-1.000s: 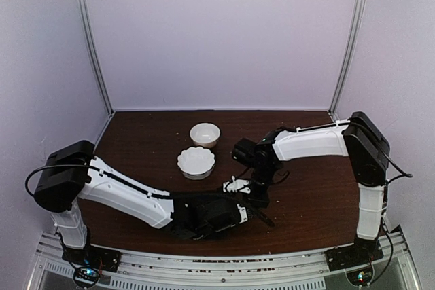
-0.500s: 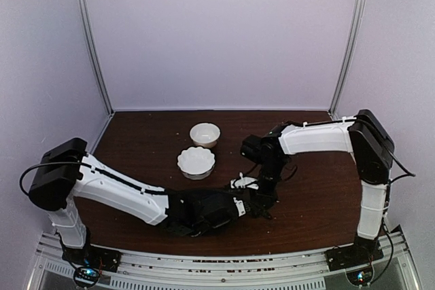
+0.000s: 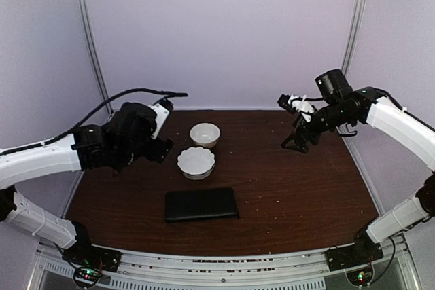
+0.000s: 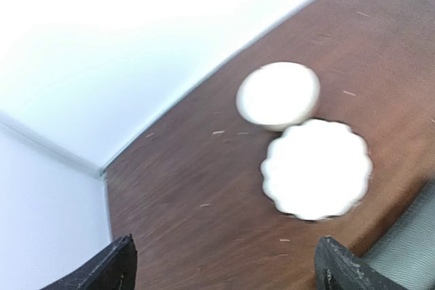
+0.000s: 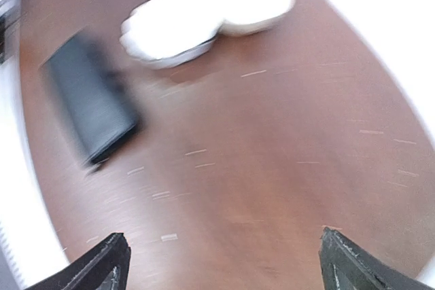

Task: Sort the hair-cutting tools

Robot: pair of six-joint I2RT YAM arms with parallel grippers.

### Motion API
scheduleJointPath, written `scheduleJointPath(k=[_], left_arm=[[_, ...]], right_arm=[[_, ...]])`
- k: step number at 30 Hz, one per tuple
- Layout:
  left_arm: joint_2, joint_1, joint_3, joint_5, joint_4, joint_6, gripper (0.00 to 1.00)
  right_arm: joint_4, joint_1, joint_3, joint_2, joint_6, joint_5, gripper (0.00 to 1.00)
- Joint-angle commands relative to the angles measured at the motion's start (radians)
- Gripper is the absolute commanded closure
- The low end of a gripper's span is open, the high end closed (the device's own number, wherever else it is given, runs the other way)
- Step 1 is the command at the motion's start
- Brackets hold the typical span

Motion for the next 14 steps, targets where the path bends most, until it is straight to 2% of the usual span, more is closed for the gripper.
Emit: scheduleJointPath(k=[1,5,7,10,14], left_arm=[[-0.160,0.178,0.059,0.017,-0.075,0.025,0.03],[-0.205,0.373,0.120,0.054,-0.102,0.036,0.02],[-0.213,0.425,0.094,0.008,-0.082,-0.013,0.02],[-0.261,0.450,-0.023,-0.037,0.019,-0.098,0.02],[-0.332,0.463,-0.183,-0.050,0.157,-0.137,0.02]], right_arm=[[0.285,-0.076,-0.046,-0.148,0.149,0.276,0.00],[0.427,-0.101,-0.032,-0.213,0.291,0.478,0.00],[0.493,-0.101,-0.051,-0.226,0.362,0.570,0.00],[0.507,-0.101,-0.090,-0.224,0.438,0.584,0.00],[0.614,-0.101,-0.247,-0.249,0.461,0.552,0.00]])
